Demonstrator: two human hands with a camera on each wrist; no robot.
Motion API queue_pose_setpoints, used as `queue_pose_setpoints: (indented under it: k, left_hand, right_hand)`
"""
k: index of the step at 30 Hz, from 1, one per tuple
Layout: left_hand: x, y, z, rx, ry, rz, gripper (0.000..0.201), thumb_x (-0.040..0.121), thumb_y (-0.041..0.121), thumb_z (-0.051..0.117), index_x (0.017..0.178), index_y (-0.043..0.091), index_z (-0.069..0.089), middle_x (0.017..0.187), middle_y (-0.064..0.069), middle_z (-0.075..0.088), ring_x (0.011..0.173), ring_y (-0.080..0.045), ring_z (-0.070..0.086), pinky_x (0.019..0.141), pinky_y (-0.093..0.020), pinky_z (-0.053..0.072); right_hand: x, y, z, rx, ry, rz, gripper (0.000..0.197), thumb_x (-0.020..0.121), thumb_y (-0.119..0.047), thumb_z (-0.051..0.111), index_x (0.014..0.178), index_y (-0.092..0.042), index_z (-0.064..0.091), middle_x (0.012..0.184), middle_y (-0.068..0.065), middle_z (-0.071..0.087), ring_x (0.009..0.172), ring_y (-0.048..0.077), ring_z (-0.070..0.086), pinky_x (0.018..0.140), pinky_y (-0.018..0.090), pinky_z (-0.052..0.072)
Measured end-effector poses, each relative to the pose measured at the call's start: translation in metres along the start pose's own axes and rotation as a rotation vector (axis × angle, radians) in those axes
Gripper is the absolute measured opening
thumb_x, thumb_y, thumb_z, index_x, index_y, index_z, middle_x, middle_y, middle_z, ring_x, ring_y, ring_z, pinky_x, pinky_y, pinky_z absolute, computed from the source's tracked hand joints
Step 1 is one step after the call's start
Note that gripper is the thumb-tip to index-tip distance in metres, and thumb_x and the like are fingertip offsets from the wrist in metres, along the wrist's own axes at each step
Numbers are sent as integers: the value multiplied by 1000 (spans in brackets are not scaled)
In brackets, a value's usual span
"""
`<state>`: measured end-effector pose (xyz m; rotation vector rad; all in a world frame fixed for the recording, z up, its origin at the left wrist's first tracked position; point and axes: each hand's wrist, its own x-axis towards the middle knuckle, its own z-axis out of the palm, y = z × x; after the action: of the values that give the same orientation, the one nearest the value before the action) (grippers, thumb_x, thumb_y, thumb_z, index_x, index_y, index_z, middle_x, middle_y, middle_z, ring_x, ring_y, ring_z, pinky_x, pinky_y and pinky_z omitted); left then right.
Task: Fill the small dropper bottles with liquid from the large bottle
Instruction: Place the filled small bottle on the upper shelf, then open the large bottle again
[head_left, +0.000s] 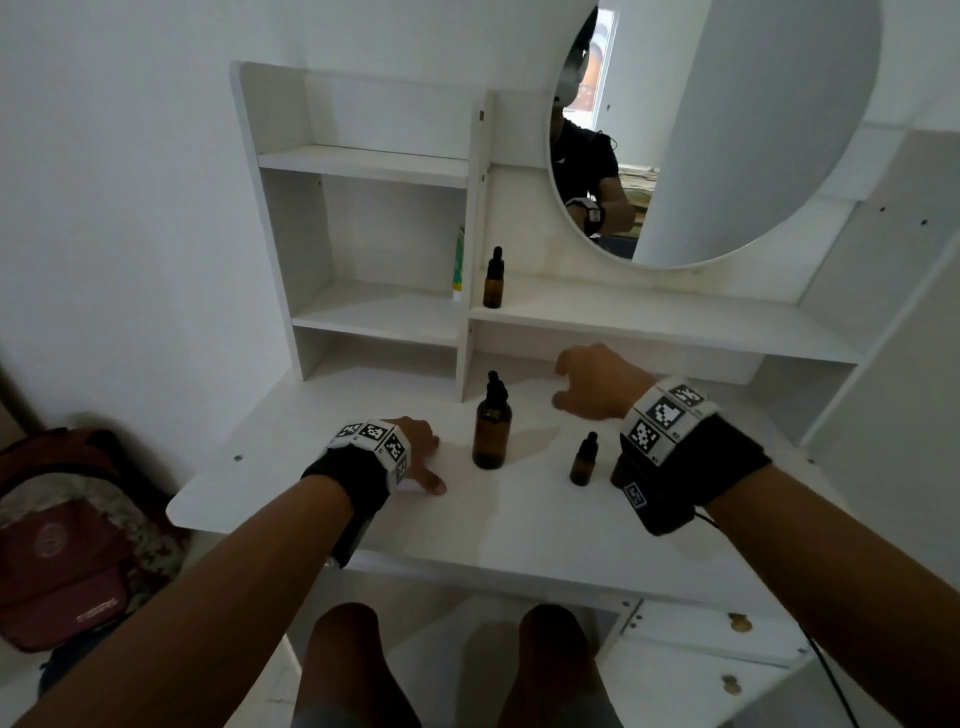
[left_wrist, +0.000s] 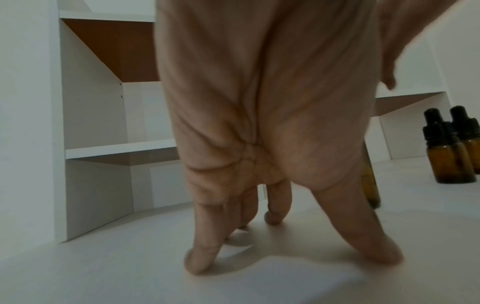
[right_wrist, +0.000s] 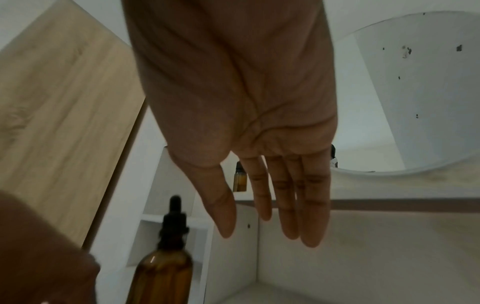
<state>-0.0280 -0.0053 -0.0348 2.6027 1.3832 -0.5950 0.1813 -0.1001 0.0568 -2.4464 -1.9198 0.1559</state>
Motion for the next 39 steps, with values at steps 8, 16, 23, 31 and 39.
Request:
queue_pose_setpoints:
  k: [8,16,23,31,39]
  left_hand:
    - [3,-1,21,120,-107,-46,85,96,67,28,157,25,-13,165,-10,-16,153,-34,5,121,-49,12]
    - [2,0,23,112,-125,-50,83,98,64,28,156,23,-15,164,-12,-18,153,-35,1,122,-49,10]
    - [4,-1,27,34,-97,-32,83,99,62,33,157,23,-11,165,-11,-15,153,-34,1,121,-48,11]
    - [-10,-1,19,-288,83,39,73,90,47,65,150,16,36,158,-7,32,144,-25,33,116,-34,28]
    - [-17,23,26,-669,85,373,38,64,32,91,93,17,72,96,3,75,93,-17,70,92,-39,56]
  right_hand:
    - [-28,21,46,36,-35,64,35,90,-14,60,124,-8,55,125,13,51,107,29,58,88,35,51]
    - [-31,6,49,73,-11,9,22,89,-6,60,111,-3,61,115,15,56,99,30,62,83,35,55]
    - [-43,-43,59,145,-57,-214,21,88,-6,60,109,-2,66,111,15,61,93,27,64,79,31,56]
    - [-50,-58,64,150,-72,-261,24,91,-19,62,105,0,64,105,15,62,85,24,61,69,28,49]
    - [-49,-59,67,168,-40,-231,24,93,-24,61,99,-1,64,80,5,53,67,15,53,52,18,39]
